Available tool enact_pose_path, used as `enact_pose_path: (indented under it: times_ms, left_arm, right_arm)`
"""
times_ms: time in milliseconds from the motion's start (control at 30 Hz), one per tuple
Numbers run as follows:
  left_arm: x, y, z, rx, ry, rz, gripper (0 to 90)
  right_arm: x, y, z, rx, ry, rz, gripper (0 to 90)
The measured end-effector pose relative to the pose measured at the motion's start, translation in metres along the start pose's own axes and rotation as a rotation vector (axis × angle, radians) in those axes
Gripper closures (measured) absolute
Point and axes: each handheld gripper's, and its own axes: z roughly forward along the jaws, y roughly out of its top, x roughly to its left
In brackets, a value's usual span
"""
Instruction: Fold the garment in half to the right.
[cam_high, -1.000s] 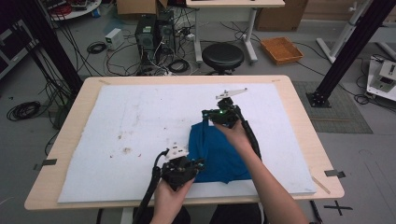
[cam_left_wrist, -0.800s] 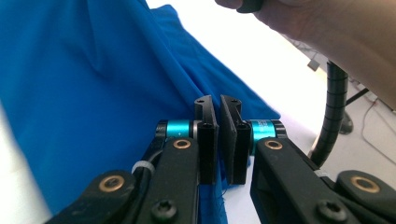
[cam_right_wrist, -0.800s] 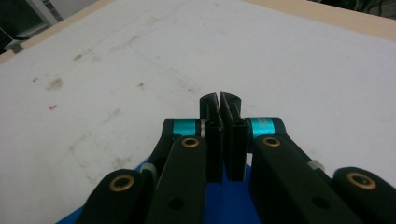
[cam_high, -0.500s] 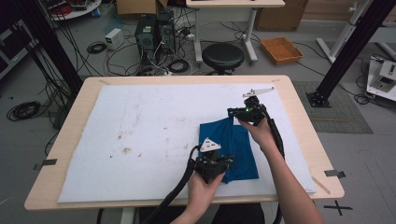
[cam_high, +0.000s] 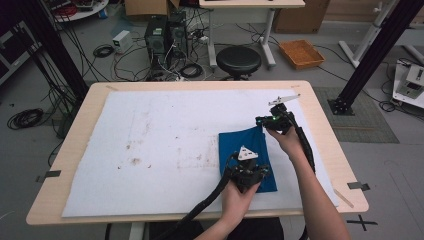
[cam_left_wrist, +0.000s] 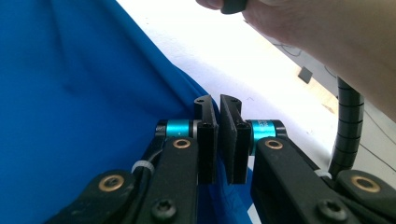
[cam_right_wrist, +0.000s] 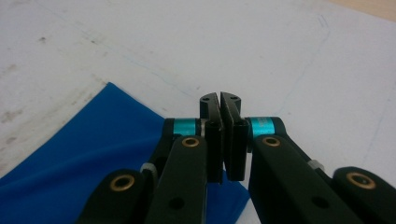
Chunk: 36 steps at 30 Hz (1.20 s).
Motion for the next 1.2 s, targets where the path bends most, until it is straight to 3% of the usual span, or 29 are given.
enact_pose_path:
  times_ms: [100,200,367,433,500,667,767,933,1067,1167,1200]
  left_arm:
    - [-0.001,0.000,0.002,-0.008,-0.039,0.019,70.6]
    - [-0.006,-0.001,-0.003,-0.029,-0.067,0.071,59.5]
    - [-0.006,0.000,-0.025,-0.062,-0.069,0.118,53.6]
    - [-0.003,0.002,-0.038,-0.077,-0.065,0.130,52.1]
    - [0.002,0.004,-0.052,-0.092,-0.047,0.150,51.6]
    - [0.020,0.005,-0.095,-0.123,0.016,0.193,50.0]
    - [0.036,0.002,-0.122,-0.129,0.071,0.203,49.0]
    - [0.064,-0.007,-0.163,-0.139,0.158,0.185,48.8]
    - [0.082,-0.016,-0.187,-0.153,0.198,0.152,48.8]
    - [0.092,-0.022,-0.199,-0.161,0.219,0.127,48.2]
    - [0.094,-0.024,-0.202,-0.162,0.224,0.123,48.2]
  right_arm:
    - [0.000,-0.002,0.001,0.008,-0.044,-0.002,87.5]
    - [-0.002,-0.006,-0.001,0.004,-0.097,0.022,80.7]
    - [-0.007,-0.017,-0.018,-0.043,-0.137,0.094,75.5]
    - [-0.002,-0.021,-0.028,-0.032,-0.152,0.108,71.6]
    - [0.007,-0.030,-0.040,-0.075,-0.153,0.107,71.6]
    - [0.032,-0.062,-0.065,-0.113,-0.111,0.127,69.3]
    - [0.050,-0.085,-0.074,-0.098,-0.068,0.153,68.1]
    - [0.077,-0.125,-0.084,-0.058,-0.026,0.208,62.7]
    - [0.087,-0.146,-0.088,-0.053,-0.030,0.242,63.0]
    - [0.088,-0.153,-0.083,-0.016,-0.021,0.239,72.7]
    - [0.089,-0.155,-0.082,-0.009,-0.013,0.250,80.2]
